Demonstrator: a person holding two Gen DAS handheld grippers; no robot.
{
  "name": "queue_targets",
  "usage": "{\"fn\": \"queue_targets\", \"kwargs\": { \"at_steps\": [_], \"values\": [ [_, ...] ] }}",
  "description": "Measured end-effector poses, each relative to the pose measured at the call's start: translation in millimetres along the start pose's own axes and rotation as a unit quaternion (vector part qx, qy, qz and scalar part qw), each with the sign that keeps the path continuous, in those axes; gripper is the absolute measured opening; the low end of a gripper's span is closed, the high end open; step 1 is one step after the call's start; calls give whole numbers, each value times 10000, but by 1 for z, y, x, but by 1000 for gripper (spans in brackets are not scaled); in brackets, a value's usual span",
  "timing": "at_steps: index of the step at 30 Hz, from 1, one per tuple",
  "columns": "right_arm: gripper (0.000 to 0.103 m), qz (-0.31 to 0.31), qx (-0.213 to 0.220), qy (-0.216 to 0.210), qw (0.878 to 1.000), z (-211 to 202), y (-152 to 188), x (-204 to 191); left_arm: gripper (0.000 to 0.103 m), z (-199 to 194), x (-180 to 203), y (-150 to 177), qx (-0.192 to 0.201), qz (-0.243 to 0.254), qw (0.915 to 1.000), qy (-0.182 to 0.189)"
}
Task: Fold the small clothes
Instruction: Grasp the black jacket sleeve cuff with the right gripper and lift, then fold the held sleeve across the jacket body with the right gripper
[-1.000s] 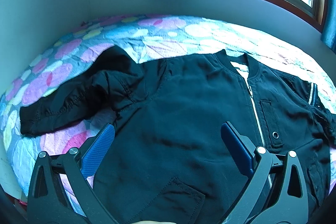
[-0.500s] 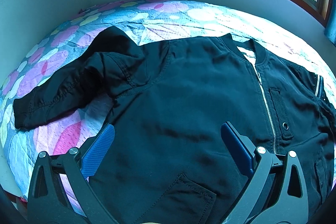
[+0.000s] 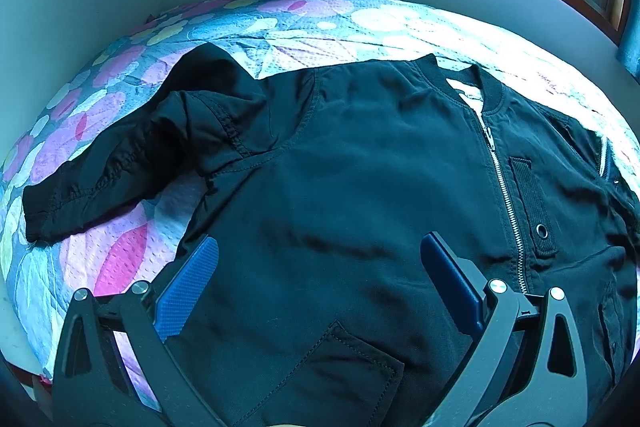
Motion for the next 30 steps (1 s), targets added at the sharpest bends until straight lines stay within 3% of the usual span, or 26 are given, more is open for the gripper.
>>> {"fn": "queue_targets", "kwargs": {
  "at_steps": [4, 8, 12, 15, 18, 23, 27, 30],
  "values": [
    [13, 379, 109, -14, 9992, -5, 4, 23, 101, -1, -3, 0, 24, 56, 10000, 6],
    [13, 260, 301, -66, 9992, -11, 5, 9, 101, 4, -9, -1, -78, 45, 9999, 53],
    [13, -344, 527, -354, 9974, -28, 4, -52, 101, 2, -15, -3, -33, 50, 10000, 11],
    [13, -1132, 579, -730, 9892, -38, 19, -125, 101, 2, -24, -5, -54, -7, 10000, 9],
    [13, -1877, 470, -1267, 9729, -42, 49, -203, 101, 1, -33, -6, -54, -34, 10000, -9],
    [13, -2861, -117, -2182, 9329, -29, 127, -322, 101, -2, -51, -5, -3, -119, 9999, -54],
    [13, -3542, -717, -2464, 8993, -2, 202, -385, 101, -6, -68, -6, 49, -201, 9997, -99],
    [13, -3876, -1214, -2502, 8789, 26, 259, -410, 101, -9, -83, -7, 94, -321, 9994, -132]
  ]
}}
Point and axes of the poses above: each gripper's, at about its wrist camera, not at the fingertips, and z roughly the way its jaws point, x to its right, y to its underside, the point moved 2 cm from there along z, roughly the way its jaws point, and after that the axes turned 5 degrees about -y, right-handed, at the moved point
